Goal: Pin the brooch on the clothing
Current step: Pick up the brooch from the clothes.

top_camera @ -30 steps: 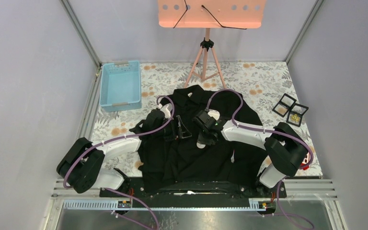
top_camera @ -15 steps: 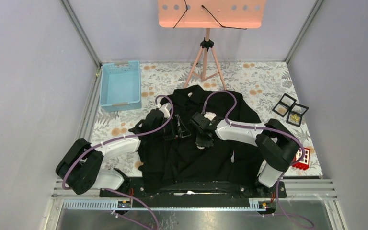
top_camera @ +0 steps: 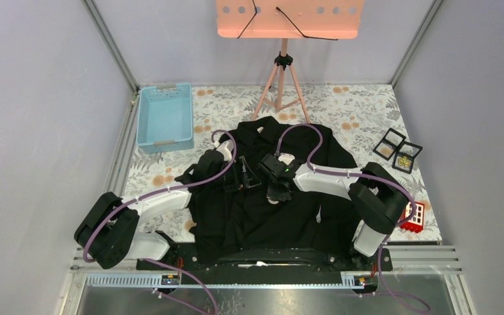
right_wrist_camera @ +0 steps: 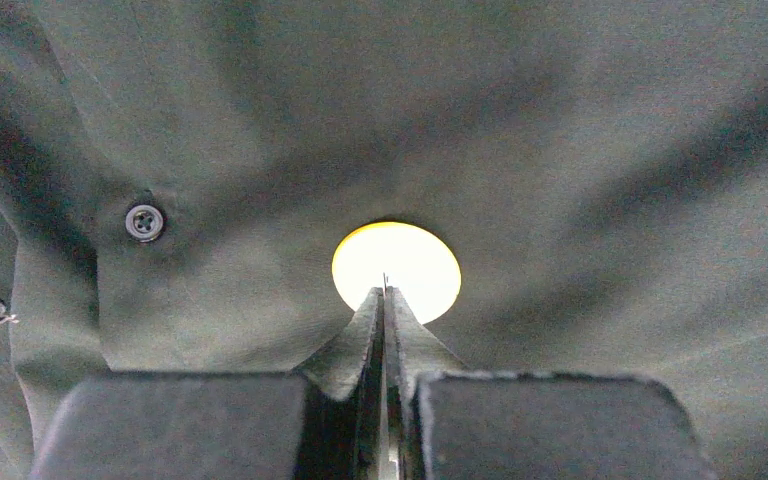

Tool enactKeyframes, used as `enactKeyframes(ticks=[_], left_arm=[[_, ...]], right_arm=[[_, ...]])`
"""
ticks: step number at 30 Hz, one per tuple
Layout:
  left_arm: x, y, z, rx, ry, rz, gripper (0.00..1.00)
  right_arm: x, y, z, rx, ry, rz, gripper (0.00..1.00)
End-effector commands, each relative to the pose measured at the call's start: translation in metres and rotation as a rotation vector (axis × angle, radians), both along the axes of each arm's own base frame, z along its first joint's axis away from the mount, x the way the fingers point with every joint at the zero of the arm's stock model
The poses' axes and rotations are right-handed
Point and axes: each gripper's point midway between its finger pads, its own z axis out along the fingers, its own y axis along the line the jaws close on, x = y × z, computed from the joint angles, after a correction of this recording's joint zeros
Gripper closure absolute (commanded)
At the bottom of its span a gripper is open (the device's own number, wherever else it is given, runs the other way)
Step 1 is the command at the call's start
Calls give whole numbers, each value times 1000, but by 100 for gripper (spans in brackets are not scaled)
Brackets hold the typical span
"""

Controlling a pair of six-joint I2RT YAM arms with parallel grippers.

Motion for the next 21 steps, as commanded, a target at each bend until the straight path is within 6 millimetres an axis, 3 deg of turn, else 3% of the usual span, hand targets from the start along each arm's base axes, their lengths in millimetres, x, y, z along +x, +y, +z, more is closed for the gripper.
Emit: enactKeyframes(ticks=[1, 6, 13, 21], left_arm=[[1, -3, 11, -30, -50, -15, 29], [-5, -11, 10, -81, -18, -44, 28], [-10, -18, 4, -131, 34, -61, 29], [-16, -30, 6, -204, 57, -117, 41]], right_arm=[[-3, 0, 15, 9, -30, 9, 100], [1, 8, 43, 115, -104, 34, 100], [-1, 14, 55, 182, -139, 67, 100], [1, 14, 72, 227, -189, 83, 100]])
